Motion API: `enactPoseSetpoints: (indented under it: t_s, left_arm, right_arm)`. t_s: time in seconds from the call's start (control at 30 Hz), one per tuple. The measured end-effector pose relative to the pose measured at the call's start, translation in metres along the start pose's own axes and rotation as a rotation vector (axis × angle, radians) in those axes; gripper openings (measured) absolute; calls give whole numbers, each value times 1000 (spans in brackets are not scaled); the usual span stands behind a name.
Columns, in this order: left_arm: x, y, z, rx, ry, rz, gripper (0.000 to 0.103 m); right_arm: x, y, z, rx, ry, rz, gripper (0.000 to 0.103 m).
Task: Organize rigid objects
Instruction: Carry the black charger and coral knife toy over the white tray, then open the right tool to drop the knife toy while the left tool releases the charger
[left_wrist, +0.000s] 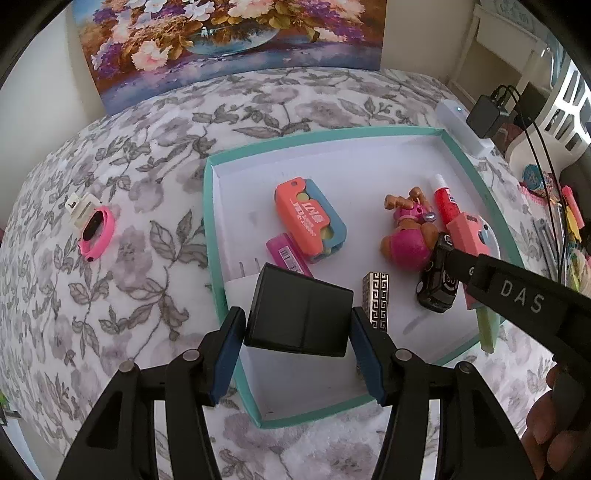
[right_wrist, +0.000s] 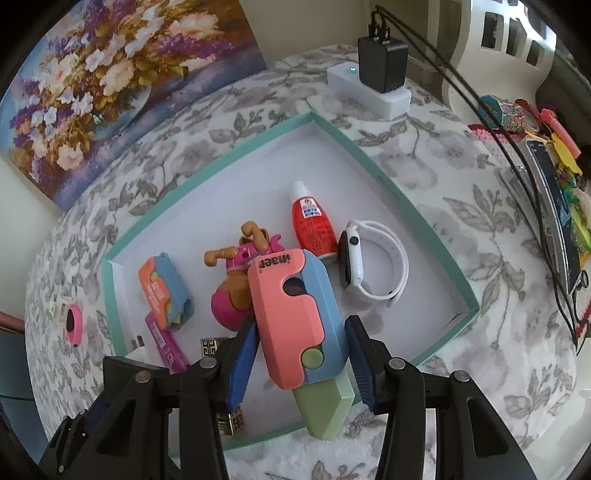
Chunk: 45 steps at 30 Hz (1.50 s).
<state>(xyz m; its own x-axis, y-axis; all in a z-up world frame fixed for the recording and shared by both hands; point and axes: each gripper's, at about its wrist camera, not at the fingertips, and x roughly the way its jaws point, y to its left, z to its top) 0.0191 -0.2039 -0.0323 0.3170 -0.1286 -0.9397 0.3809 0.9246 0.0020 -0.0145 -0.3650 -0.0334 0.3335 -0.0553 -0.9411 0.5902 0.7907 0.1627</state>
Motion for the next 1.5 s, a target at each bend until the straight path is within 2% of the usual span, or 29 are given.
enactPoseSetpoints:
  t_s: [0.4,0.8,0.87,1.0,1.13,1.5]
  left_arm:
    - [11,2,-1,6,28,9,60]
    - [12,1,-1,27,23,7,60]
    - [12,1,0,28,25,5,61]
    - [9,3,1,20,20,-8,72]
    - [3,4,2,18,3,-9,72]
    - [1,34,8,-96,-5,13,73]
  right_arm:
    - [9,4,-2,-17,28,-14,51]
    - [14,3,-2,-5,43,-28,51]
    - [14,2,-2,-1,46,-34,51]
    - [13,1,-2,9,51,-42,55]
    - [10,1,-2,21,44,-45,60]
    - [2,8,-2,-7,15,-64,63]
